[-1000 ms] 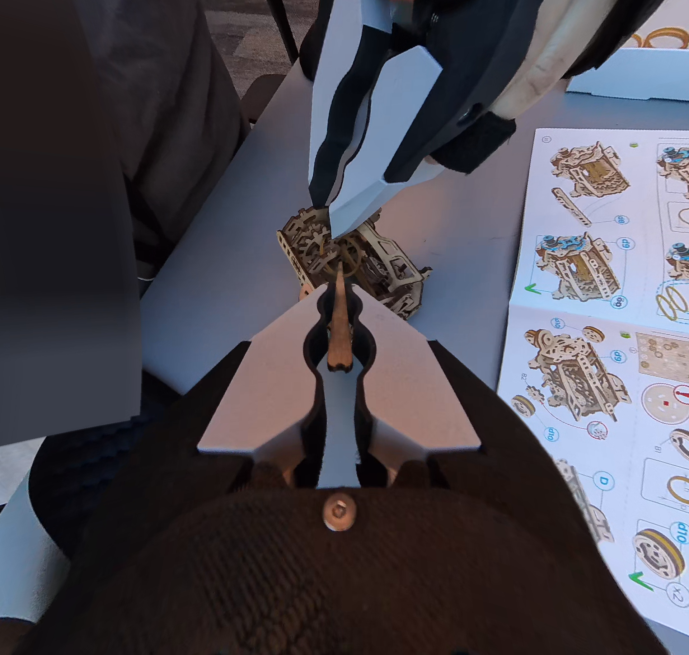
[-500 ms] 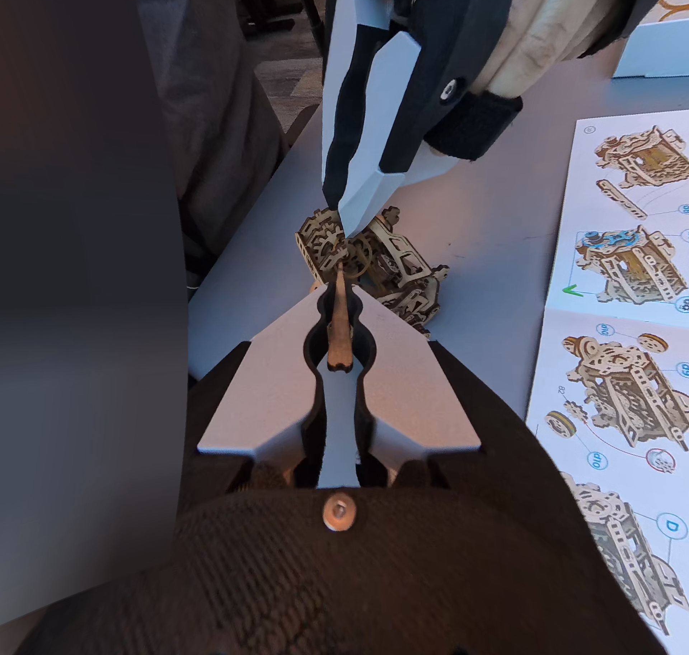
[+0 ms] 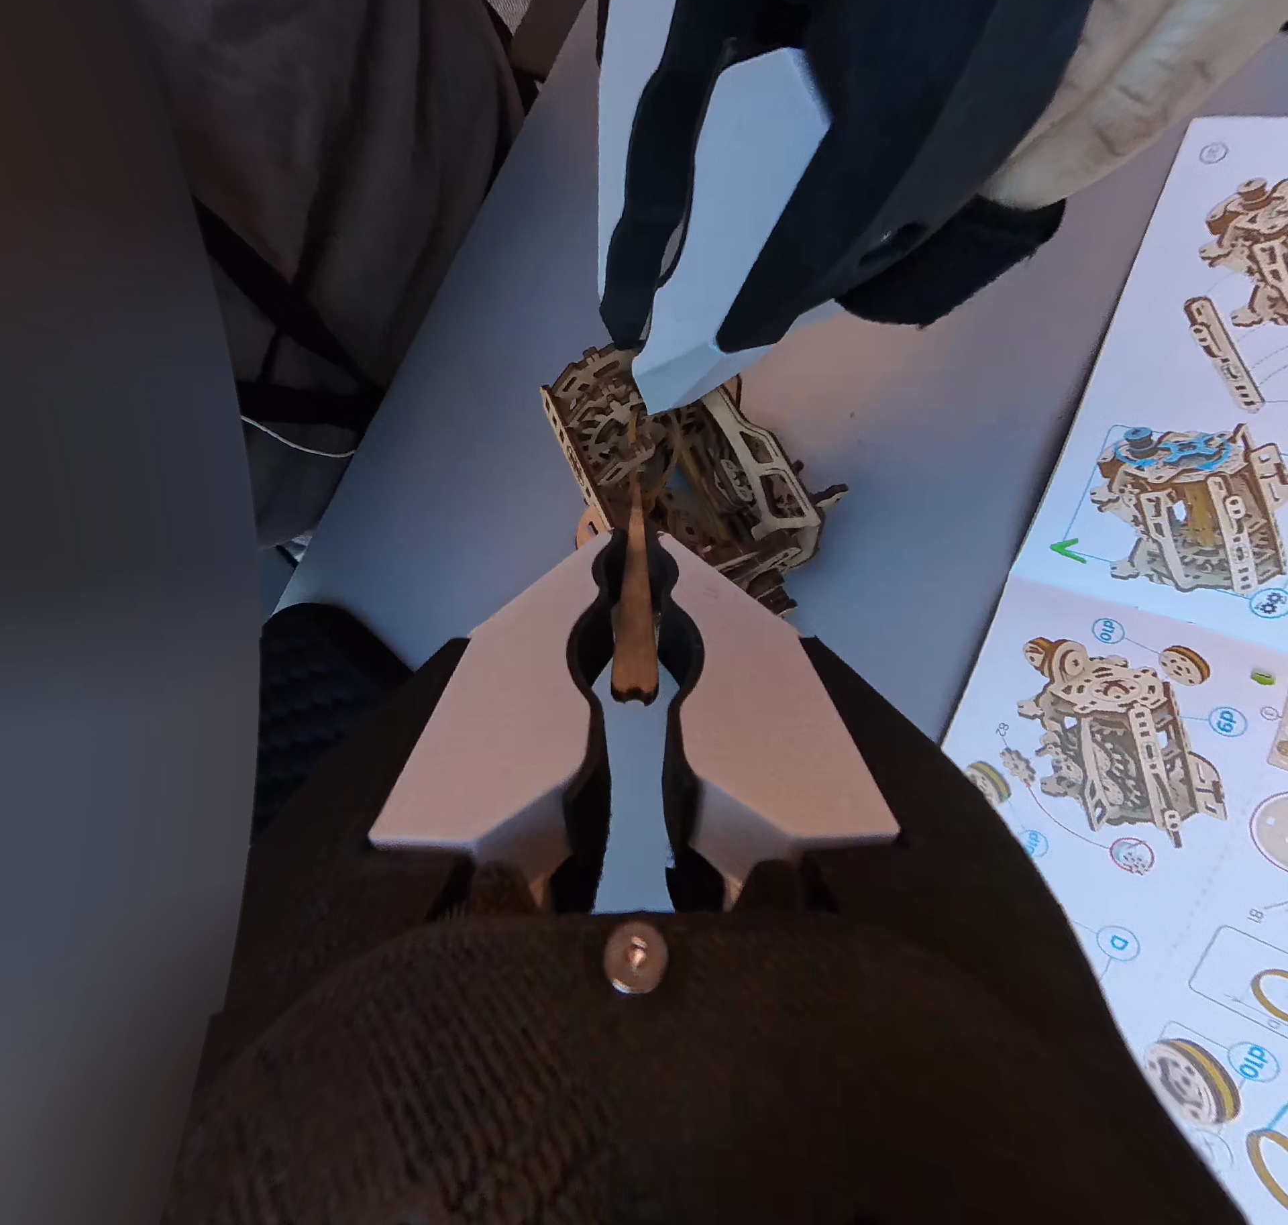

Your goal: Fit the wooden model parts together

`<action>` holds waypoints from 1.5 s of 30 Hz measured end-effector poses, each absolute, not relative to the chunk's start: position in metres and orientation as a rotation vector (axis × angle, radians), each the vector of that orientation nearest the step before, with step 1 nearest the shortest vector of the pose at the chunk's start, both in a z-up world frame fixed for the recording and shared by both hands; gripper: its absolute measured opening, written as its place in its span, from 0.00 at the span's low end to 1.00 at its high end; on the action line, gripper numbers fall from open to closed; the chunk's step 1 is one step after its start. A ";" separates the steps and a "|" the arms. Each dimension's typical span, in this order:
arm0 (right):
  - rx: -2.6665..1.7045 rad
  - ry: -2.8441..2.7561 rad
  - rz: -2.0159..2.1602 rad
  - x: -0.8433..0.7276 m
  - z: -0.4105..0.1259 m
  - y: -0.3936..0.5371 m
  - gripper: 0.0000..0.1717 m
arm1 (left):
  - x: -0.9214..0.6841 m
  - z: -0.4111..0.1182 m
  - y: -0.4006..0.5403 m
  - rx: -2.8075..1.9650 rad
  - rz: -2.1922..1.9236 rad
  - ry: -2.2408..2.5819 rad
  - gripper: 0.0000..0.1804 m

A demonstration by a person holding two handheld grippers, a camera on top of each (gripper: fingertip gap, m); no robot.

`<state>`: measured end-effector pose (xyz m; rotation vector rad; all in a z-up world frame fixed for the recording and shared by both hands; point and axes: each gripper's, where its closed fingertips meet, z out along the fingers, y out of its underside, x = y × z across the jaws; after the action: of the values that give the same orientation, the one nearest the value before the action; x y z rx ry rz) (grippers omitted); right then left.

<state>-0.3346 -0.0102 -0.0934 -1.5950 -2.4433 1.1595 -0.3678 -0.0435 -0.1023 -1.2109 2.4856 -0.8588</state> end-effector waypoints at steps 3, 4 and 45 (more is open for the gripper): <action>-1.647 -2.488 1.086 -0.334 -0.094 -0.011 0.02 | -0.368 -0.102 -0.044 -1.204 -0.850 2.488 0.09; -1.663 -2.497 1.068 -0.333 -0.095 -0.011 0.02 | -0.367 -0.102 -0.044 -1.203 -0.849 2.488 0.09; -2.221 -2.497 0.751 -0.331 -0.088 -0.005 0.02 | -0.366 -0.104 -0.048 -1.181 -0.843 2.520 0.09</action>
<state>-0.3309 -0.0046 -0.0882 -2.2211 -2.4971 0.7511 -0.3664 -0.0480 -0.1040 -1.1811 2.5203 -0.8427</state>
